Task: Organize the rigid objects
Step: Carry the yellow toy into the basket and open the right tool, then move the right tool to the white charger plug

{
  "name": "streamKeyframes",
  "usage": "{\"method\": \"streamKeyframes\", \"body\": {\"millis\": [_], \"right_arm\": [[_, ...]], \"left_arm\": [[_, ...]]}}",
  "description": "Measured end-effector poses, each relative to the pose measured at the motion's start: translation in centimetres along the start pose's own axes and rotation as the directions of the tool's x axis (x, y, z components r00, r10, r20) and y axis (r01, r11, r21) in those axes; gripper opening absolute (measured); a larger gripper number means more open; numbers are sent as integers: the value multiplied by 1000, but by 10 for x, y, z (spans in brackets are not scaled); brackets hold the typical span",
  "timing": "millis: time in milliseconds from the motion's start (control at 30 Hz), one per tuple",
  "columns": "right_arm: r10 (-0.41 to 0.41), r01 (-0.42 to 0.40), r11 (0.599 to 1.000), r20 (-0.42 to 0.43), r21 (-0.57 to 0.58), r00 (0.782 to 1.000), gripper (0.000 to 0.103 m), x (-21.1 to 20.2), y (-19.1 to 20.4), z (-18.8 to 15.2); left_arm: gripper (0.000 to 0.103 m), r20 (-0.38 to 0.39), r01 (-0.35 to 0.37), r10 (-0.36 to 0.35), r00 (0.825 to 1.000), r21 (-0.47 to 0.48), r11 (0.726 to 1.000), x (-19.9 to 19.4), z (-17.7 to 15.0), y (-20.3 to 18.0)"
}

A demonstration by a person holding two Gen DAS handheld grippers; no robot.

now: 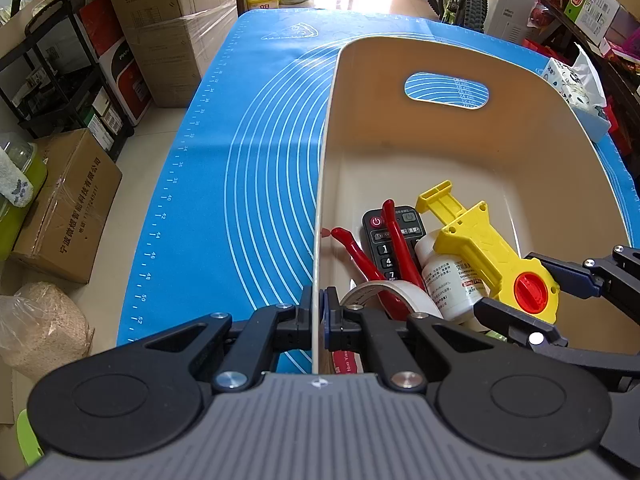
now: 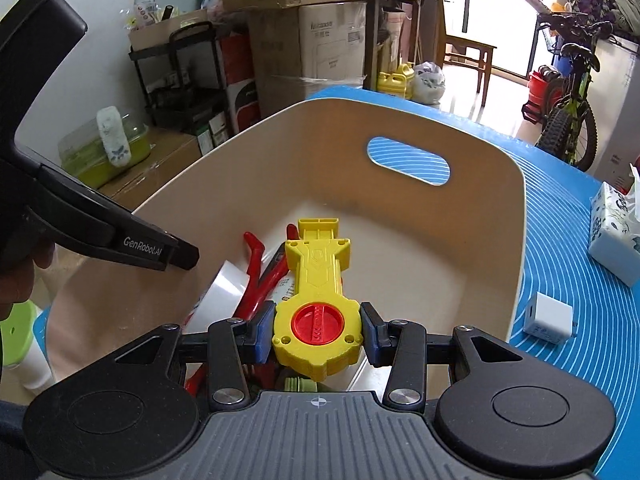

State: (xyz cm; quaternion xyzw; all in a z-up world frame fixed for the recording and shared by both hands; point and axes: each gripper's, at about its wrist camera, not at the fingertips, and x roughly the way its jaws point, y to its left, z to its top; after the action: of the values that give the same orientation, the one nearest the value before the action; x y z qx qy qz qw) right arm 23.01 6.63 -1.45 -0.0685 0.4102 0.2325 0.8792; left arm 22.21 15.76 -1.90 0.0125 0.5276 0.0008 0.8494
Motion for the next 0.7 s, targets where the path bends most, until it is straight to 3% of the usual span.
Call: {"method": "streamKeyframes", "body": {"millis": [233,433,700], "right_arm": [[10,-10,1000,5,13,1000,51,-4,-7,2],[26,-29,999,68,43,997,75,-22,-13,5],[13,-27,995,152,91,988,77,-43,-29,11]], "left_arm": [[6,0,0,0,1000,0,1000,0,0,0],[6,0,-1,1,1000,1,1000,0,0,0],[6,0,-1,1,1000,0,1000,0,0,0]]}}
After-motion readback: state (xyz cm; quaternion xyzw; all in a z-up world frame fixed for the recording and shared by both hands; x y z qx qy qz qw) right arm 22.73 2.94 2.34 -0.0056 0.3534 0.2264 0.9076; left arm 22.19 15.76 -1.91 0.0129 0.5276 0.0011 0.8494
